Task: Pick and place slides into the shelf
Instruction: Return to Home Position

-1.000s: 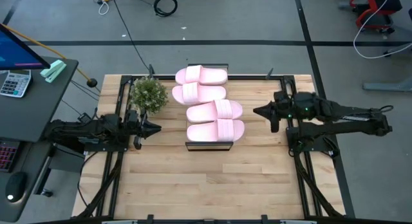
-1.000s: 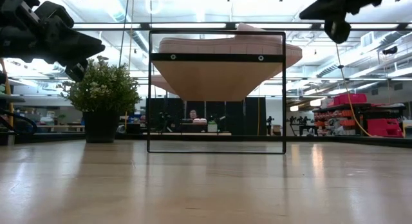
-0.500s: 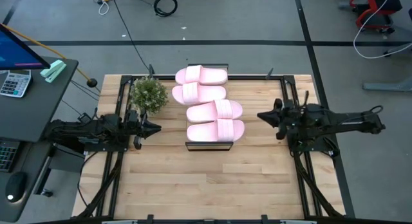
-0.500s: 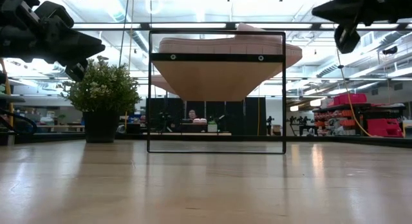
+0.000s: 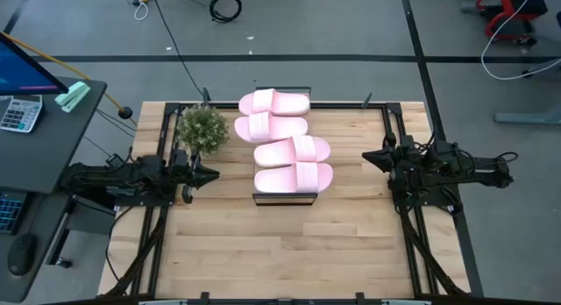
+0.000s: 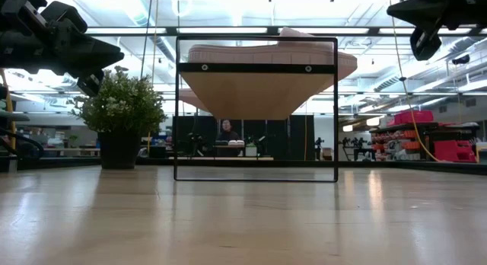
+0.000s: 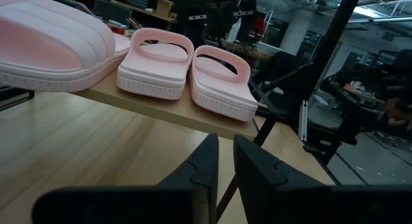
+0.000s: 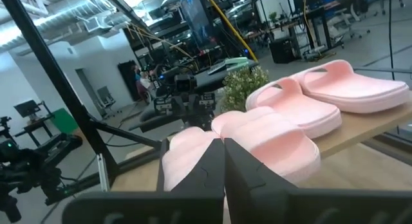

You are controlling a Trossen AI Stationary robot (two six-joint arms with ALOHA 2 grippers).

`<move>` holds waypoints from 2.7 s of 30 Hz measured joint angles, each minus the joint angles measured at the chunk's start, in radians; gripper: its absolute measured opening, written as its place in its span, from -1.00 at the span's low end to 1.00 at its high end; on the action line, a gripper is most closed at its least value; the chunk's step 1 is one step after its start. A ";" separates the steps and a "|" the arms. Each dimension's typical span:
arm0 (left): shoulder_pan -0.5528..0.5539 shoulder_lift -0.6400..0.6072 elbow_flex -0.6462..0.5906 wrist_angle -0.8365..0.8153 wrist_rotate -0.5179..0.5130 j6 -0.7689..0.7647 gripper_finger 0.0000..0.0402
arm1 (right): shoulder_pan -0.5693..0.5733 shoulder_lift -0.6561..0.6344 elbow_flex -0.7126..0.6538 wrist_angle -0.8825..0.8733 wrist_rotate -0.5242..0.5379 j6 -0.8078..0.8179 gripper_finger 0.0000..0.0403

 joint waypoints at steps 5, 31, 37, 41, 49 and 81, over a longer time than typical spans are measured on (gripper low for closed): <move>0.000 0.000 0.000 0.000 0.000 0.000 -0.70 | 0.000 -0.041 -0.042 -0.003 -0.003 0.004 -1.00; 0.000 0.000 0.000 0.000 0.000 0.001 -0.69 | 0.000 -0.088 -0.323 0.399 -0.066 0.058 -1.00; 0.000 0.000 0.000 0.000 0.000 0.000 -0.74 | 0.000 -0.088 -0.323 0.296 -0.068 -0.038 -1.00; 0.000 0.000 0.000 0.000 0.000 0.000 -0.75 | 0.000 -0.087 -0.323 0.227 -0.058 -0.077 -1.00; 0.000 0.000 0.000 0.000 0.000 0.000 -0.69 | 0.000 -0.086 -0.323 0.186 -0.091 -0.160 -1.00; 0.000 0.000 0.000 0.000 0.000 0.001 -0.74 | 0.000 -0.086 -0.323 0.166 -0.165 -0.280 -0.91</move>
